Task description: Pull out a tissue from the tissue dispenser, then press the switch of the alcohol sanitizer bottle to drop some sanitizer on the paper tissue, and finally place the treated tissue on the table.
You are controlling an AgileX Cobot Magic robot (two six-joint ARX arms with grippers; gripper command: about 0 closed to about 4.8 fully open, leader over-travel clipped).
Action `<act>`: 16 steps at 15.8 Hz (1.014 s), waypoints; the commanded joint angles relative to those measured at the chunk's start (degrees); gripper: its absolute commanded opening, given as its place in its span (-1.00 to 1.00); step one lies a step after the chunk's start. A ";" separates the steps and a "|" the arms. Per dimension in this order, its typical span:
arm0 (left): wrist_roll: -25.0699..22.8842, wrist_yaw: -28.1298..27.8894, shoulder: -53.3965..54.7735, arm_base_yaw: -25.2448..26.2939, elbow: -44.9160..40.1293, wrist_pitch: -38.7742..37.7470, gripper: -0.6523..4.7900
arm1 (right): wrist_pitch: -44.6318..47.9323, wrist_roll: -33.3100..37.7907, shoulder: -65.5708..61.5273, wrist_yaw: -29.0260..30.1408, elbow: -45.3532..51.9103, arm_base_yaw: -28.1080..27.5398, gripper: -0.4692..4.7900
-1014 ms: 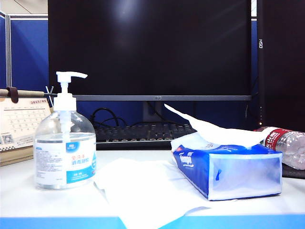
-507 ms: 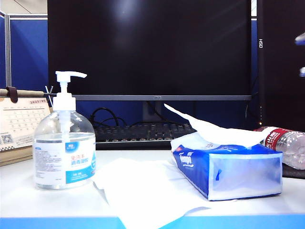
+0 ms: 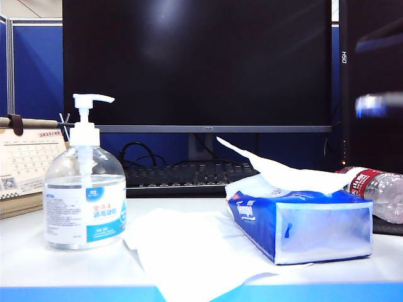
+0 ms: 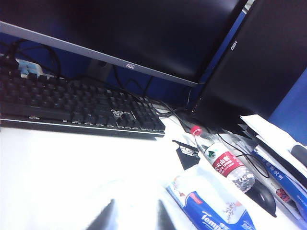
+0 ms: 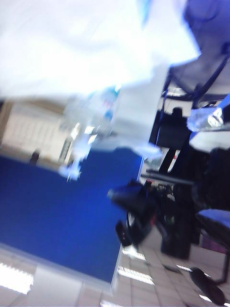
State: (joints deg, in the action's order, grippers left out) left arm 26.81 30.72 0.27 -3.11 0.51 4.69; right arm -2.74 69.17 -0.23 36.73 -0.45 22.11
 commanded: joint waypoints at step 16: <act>-4.35 2.51 0.02 -0.04 6.73 -0.83 0.14 | 18.40 -3.37 -29.94 -21.29 0.44 8.04 0.57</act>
State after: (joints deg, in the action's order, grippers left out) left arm 22.55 32.97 0.27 -3.14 7.07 3.40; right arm 10.11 66.15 -27.44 15.57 -0.45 30.06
